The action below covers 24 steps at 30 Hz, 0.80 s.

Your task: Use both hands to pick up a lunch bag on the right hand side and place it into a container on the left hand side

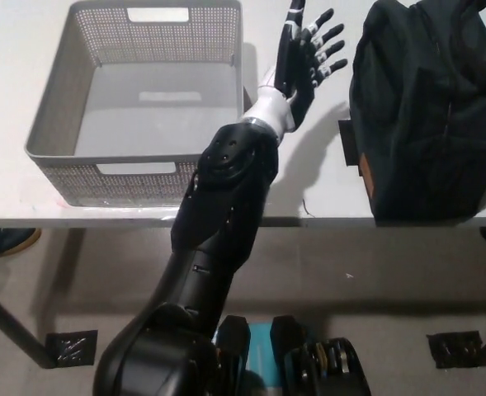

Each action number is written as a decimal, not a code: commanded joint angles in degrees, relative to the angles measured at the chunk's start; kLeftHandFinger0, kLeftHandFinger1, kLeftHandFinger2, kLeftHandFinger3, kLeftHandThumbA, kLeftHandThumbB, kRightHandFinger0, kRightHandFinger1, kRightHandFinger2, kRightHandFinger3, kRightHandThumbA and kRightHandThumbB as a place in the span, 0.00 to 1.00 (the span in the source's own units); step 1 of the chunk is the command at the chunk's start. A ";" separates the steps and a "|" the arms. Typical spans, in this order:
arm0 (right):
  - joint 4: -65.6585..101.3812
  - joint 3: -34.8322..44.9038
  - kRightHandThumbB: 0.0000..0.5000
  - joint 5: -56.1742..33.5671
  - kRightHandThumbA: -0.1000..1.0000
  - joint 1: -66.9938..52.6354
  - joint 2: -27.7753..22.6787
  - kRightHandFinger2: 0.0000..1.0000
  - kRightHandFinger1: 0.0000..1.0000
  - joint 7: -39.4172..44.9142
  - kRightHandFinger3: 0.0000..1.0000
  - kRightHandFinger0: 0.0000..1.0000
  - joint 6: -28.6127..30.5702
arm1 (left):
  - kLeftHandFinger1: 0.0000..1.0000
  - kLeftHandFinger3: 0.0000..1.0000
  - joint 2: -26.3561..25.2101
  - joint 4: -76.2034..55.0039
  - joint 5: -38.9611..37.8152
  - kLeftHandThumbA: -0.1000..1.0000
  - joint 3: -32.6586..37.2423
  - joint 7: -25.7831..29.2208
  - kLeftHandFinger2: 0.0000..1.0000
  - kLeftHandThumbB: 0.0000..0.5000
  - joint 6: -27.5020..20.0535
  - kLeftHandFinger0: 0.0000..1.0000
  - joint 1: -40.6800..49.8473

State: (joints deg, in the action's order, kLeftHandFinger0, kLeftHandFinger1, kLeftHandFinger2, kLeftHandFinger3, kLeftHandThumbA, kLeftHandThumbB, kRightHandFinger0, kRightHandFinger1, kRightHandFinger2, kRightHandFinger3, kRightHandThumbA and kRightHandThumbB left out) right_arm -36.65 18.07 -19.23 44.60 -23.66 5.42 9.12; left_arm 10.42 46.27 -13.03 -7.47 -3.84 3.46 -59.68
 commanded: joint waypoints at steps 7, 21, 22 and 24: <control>-15.05 -0.43 0.31 -2.85 1.00 14.67 0.63 1.00 1.00 6.69 1.00 1.00 -0.49 | 1.00 1.00 -1.11 11.34 5.22 1.00 4.72 0.26 1.00 0.85 -10.74 1.00 -9.47; -31.61 1.74 0.42 -3.98 1.00 21.16 1.66 1.00 1.00 11.71 1.00 1.00 2.82 | 1.00 1.00 -0.28 22.95 8.84 1.00 8.76 2.10 1.00 0.98 -9.47 1.00 -13.74; -32.15 1.77 0.42 -3.87 1.00 21.22 1.58 1.00 1.00 11.99 1.00 1.00 3.13 | 1.00 1.00 -0.30 23.52 8.95 1.00 8.86 1.85 1.00 0.99 -10.17 1.00 -13.63; -33.20 1.81 0.41 -3.72 1.00 21.17 1.39 1.00 1.00 12.74 1.00 1.00 3.69 | 1.00 1.00 -0.53 24.44 9.42 1.00 9.23 1.20 1.00 1.00 -11.22 1.00 -13.26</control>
State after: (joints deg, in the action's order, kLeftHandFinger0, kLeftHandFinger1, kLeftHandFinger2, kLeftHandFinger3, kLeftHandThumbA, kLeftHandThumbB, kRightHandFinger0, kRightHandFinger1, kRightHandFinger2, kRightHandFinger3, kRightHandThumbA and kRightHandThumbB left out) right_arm -68.86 19.16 -21.61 61.63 -20.95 14.30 8.71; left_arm 9.83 70.09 -5.61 0.77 -3.08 -4.48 -69.77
